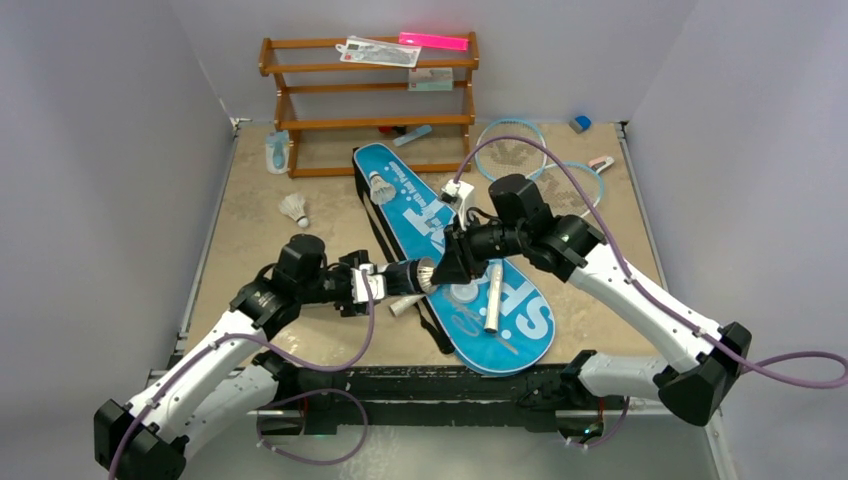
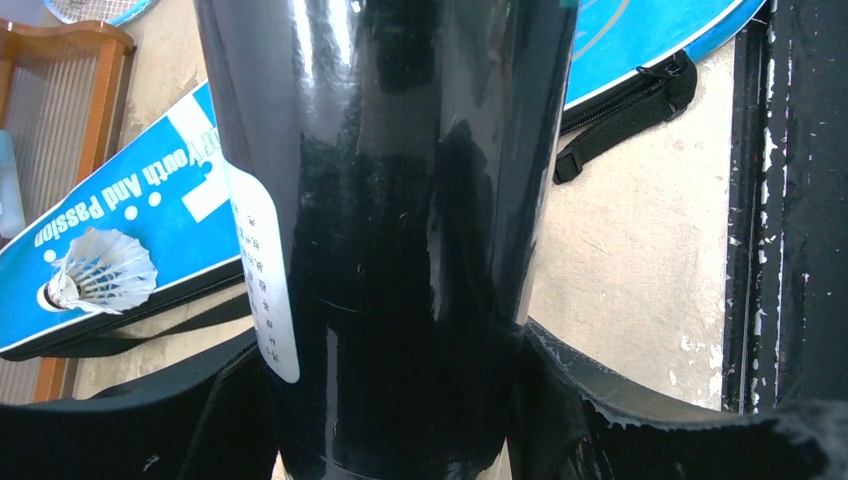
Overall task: Pack up the badminton gear
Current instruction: Place the shuttlecock at the shuttle tube.
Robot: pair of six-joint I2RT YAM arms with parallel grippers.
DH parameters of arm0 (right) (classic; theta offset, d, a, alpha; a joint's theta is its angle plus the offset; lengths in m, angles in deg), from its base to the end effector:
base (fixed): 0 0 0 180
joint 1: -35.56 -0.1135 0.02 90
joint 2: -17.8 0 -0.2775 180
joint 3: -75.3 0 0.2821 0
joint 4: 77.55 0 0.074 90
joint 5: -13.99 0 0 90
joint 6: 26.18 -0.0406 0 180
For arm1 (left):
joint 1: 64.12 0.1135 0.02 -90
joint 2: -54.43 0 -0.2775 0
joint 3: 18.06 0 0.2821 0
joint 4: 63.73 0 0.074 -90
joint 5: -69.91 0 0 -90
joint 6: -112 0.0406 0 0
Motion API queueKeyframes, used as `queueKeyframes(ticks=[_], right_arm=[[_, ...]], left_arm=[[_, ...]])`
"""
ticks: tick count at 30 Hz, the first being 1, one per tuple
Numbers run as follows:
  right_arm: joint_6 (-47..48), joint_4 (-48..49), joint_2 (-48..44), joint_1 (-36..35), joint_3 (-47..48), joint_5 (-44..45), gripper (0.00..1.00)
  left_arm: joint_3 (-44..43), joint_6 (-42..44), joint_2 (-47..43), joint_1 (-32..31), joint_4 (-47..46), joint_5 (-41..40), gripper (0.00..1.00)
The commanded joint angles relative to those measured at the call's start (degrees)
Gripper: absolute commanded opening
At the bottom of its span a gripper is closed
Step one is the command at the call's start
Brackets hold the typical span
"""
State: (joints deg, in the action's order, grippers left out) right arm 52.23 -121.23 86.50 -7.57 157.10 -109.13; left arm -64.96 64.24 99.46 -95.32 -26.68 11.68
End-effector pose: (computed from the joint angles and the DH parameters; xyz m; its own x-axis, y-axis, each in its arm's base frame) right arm 0.1942 0.2124 0.3810 -0.5477 -0.2825 -0.7875 -0.8226 0.3536 0.4453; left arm 0.1553 -0.1191 0.2565 0.1787 0.5600 -0.8090 0.9299 0.1727 0.3249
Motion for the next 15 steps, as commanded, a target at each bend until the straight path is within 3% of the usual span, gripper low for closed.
queueKeyframes(ticks=[1,5,15], right_arm=[[-2.20,3.18,1.48,-0.49,2.89,-3.38,0.15],[-2.93,2.83,1.50,-0.50,3.50,-2.66,0.19],[-5.54,8.16,2.51,-1.26,0.22,-0.84,0.19]], left_arm=[[-2.05,0.56,0.98,-0.24,-1.23,0.69,0.25],[-1.92,0.48,1.05,-0.38,-1.13,-0.86,0.26],[-1.69,-0.97,-0.19,-0.41,-2.92,1.95,0.26]])
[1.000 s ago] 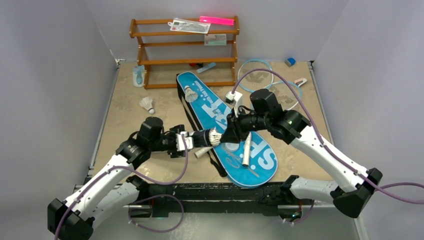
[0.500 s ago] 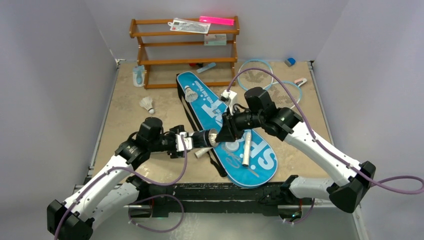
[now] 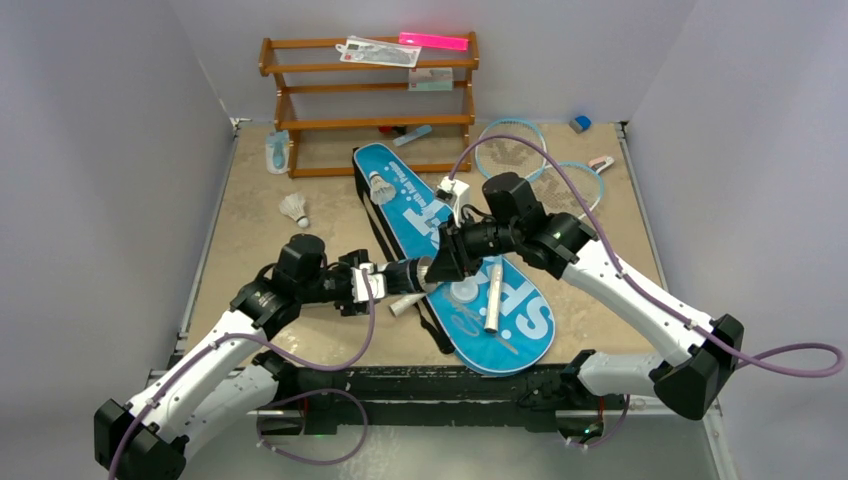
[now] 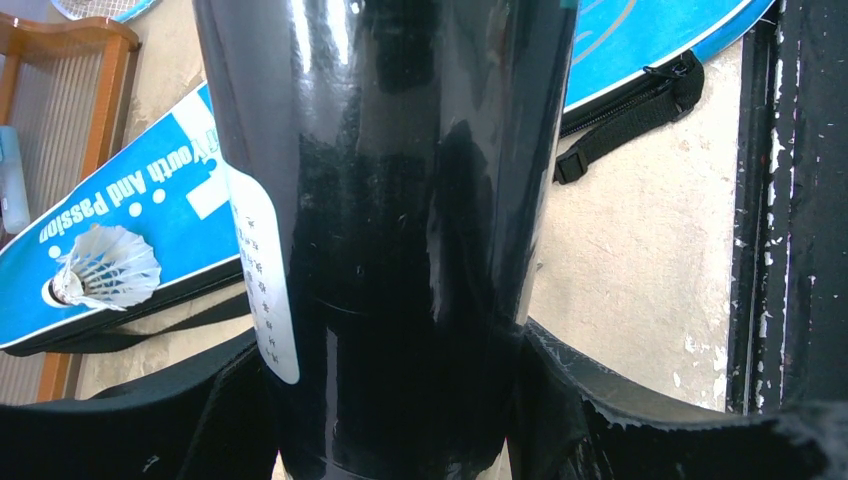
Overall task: Pack up the badminton gear
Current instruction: Place the shuttlecock at the shuttle tube.
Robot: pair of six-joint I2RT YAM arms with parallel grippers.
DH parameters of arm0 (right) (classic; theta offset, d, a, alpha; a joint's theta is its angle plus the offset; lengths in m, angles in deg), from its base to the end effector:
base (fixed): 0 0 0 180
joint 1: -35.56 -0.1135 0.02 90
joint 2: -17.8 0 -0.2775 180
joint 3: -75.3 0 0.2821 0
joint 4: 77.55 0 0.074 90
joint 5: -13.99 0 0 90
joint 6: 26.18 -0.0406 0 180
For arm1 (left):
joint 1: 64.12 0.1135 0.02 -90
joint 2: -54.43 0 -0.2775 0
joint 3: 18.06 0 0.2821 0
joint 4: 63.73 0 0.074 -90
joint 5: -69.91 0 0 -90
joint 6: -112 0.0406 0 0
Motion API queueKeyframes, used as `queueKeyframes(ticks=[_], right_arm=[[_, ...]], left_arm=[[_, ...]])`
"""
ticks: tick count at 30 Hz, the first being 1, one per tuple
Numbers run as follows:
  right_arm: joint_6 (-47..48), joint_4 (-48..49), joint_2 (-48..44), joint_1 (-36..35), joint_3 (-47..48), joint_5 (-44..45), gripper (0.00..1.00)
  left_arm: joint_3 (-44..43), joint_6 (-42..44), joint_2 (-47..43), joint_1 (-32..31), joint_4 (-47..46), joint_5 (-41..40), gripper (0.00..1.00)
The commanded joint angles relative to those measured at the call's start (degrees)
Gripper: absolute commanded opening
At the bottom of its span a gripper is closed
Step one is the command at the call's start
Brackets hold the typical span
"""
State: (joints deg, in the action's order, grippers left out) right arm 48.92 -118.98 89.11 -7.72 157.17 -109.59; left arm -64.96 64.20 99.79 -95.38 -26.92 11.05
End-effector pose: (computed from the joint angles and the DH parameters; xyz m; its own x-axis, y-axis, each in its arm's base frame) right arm 0.2037 0.2227 0.3727 -0.5967 -0.2677 -0.7565 -0.7899 0.3620 0.4950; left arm 0.1565 -0.1196 0.2557 0.1751 0.5663 -0.8054 0.9280 0.1784 0.3272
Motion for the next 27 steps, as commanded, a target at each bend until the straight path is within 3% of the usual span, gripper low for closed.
queueKeyframes(ticks=[1,17,22,27], right_arm=[[-2.39,6.45,-0.06,-1.34,-0.14,0.03,0.19],[-3.73,12.08,3.74,-5.46,-1.09,5.82,0.20],[-3.36,9.98,-0.09,-5.44,-0.77,7.93,0.54],[-1.68,3.29,-4.71,-5.33,1.72,11.97,0.75]], left_arm=[[-1.78,-1.01,-0.38,-0.33,-2.71,2.60,0.26],[-1.87,-1.56,-0.49,-0.37,-3.29,2.79,0.26],[-1.46,-2.12,-2.08,-0.35,-3.98,3.18,0.26],[-0.90,-3.44,-3.96,-0.30,-5.47,2.88,0.27]])
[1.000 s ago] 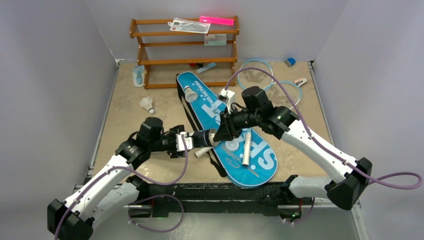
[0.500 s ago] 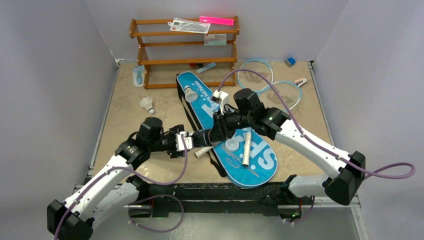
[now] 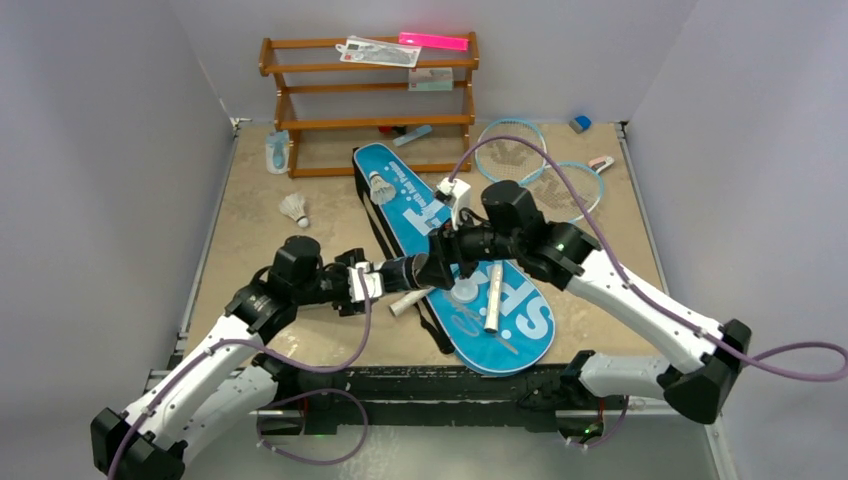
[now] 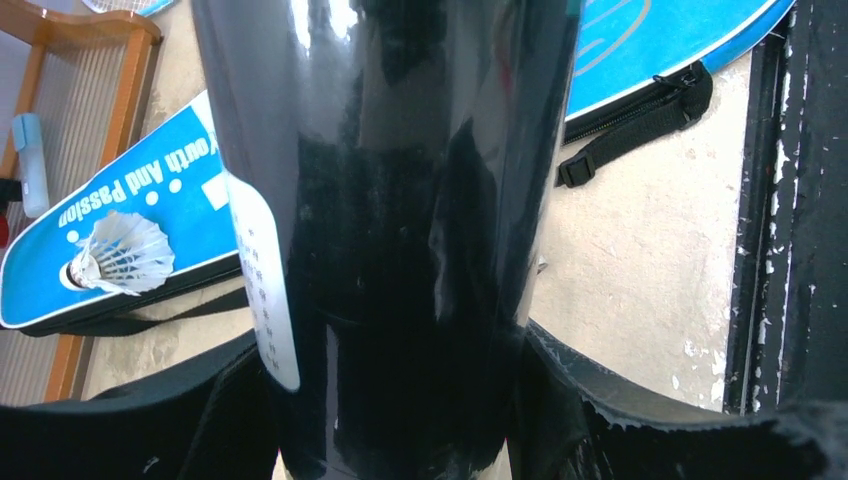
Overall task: Pack up the badminton gear
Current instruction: Place the shuttlecock at the shuttle tube, then pick up the shuttlecock at the center of the board.
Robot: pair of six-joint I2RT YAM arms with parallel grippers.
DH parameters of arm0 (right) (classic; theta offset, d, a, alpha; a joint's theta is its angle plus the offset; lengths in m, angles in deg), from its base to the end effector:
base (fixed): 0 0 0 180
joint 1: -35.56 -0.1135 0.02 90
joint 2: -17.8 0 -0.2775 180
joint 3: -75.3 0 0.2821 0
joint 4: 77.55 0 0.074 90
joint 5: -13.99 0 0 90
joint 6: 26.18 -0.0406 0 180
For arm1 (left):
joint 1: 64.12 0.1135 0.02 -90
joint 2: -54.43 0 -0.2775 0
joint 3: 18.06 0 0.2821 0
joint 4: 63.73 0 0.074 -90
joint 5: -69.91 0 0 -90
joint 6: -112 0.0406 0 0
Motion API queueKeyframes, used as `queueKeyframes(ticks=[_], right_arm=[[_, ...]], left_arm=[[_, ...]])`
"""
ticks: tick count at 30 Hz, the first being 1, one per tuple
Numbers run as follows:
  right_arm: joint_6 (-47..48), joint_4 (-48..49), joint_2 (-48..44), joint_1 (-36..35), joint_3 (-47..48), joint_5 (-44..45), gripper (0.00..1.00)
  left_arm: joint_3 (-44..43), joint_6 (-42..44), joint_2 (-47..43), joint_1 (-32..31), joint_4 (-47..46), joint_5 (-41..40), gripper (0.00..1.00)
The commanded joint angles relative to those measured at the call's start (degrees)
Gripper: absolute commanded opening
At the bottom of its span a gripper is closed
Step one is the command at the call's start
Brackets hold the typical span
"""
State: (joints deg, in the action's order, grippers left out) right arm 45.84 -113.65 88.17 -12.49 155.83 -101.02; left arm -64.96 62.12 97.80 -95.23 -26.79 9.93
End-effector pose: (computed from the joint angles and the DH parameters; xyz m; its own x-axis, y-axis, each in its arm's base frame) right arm 0.1905 0.2376 0.3762 -0.5646 -0.2097 -0.7983 -0.7925 0.4077 0.4535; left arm 0.1530 -0.1161 0.2613 0.1582 0.5562 -0.8158 0.9193 0.2186 0.3272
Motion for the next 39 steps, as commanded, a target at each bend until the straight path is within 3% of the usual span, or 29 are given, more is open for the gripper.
queueKeyframes(ticks=[1,4,12,18,23,30,34,39], right_arm=[[1.68,-3.23,-4.38,-0.62,3.58,4.13,0.80],[2.21,-4.84,-6.48,-0.61,4.37,6.60,0.91],[1.26,-1.90,-10.54,-0.55,6.05,18.51,0.92],[-0.79,5.58,-12.11,-0.55,1.82,24.84,0.88],[-2.19,11.37,-6.62,-0.53,0.59,23.38,0.74],[-2.74,25.14,6.95,-0.62,2.22,21.71,0.72],[-2.21,37.70,16.35,-1.25,2.05,17.21,0.69],[3.10,42.74,32.19,-4.15,10.62,19.49,0.68]], left_arm=[[-0.97,-1.89,-2.14,-0.51,-5.79,3.75,0.28],[-1.31,-4.49,-2.81,-0.39,-7.36,1.51,0.28],[-1.33,-12.77,-9.36,-0.21,-12.64,-7.45,0.28],[-4.74,-25.71,-11.13,-0.26,-16.56,-28.06,0.28],[-12.66,-38.18,-9.18,-0.24,-14.71,-53.34,0.21],[-16.90,-38.78,-9.00,-0.23,-15.09,-70.03,0.19],[-14.07,-31.45,-9.87,-0.10,-22.20,-77.03,0.17],[-10.75,-22.00,-9.34,-0.04,-32.41,-83.21,0.16]])
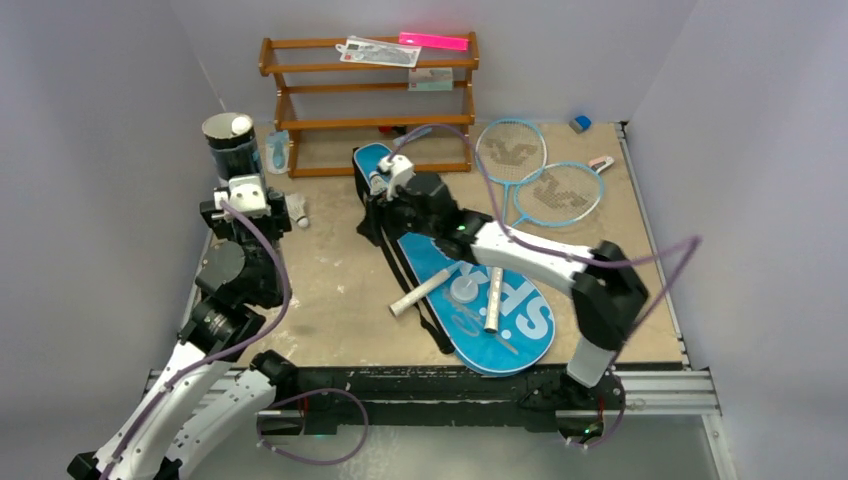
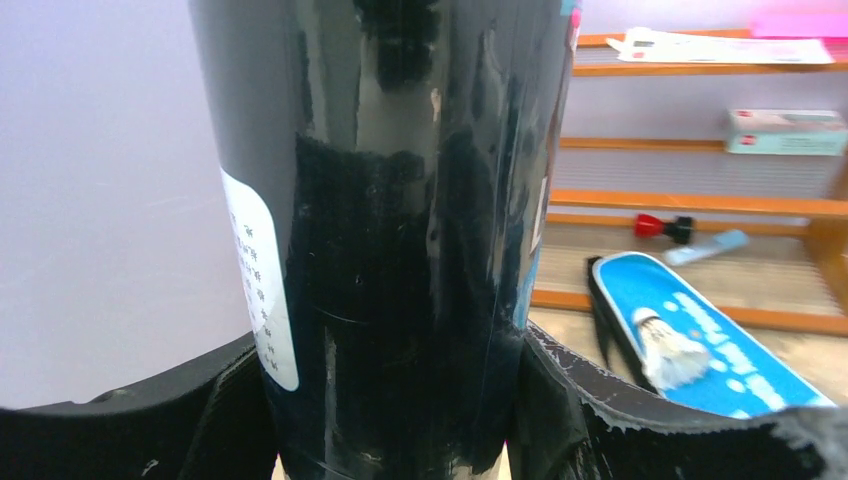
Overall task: Pack up the badminton gear
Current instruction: Pick up the shuttlecock at the center of the board.
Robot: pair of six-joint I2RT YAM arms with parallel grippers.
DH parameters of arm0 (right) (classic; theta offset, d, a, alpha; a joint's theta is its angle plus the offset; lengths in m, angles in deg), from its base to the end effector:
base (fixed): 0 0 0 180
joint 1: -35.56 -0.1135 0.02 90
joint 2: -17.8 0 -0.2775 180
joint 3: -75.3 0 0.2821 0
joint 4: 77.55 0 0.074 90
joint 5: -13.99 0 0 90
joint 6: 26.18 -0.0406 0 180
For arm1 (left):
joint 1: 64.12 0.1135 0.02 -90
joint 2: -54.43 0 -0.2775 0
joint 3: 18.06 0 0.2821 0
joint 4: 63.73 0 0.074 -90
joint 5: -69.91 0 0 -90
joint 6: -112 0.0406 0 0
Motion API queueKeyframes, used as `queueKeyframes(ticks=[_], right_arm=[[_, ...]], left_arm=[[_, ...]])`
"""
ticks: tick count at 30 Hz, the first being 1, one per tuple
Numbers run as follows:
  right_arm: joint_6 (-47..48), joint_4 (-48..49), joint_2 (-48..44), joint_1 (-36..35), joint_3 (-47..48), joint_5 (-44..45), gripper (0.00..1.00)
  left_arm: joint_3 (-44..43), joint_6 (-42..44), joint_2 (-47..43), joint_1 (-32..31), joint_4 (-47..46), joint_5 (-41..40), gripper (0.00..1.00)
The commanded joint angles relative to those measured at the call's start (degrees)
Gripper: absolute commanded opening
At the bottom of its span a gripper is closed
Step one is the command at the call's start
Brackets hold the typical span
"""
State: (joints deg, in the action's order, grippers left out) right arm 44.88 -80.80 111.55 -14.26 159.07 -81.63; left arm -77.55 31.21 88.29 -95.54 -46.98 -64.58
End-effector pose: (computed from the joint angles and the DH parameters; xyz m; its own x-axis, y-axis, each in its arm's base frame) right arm 0.2727 0.3291 0.3153 -0.4064 0.0194 -0.9135 -0.7294 0.5952 0.3372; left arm 0.1391 -0.0516 0.4060 0.0950 0.0758 -0.9926 -0.2372 0.9701 0.0514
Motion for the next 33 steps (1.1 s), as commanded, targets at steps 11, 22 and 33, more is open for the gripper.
queueKeyframes(ticks=[11,22,33], right_arm=[[3.37,9.15,35.98,-7.26,32.58,14.95,0.71],[4.35,6.16,55.58,-7.47,55.35,15.91,0.72],[6.38,8.57,67.55,-8.13,67.90,19.86,0.68]], left_arm=[[0.34,17.51,1.67,1.36,-19.22,-12.54,0.16],[-2.07,20.93,-0.81,1.81,-20.06,-11.44,0.16],[-1.94,20.23,-1.45,1.91,-18.92,-9.81,0.16]])
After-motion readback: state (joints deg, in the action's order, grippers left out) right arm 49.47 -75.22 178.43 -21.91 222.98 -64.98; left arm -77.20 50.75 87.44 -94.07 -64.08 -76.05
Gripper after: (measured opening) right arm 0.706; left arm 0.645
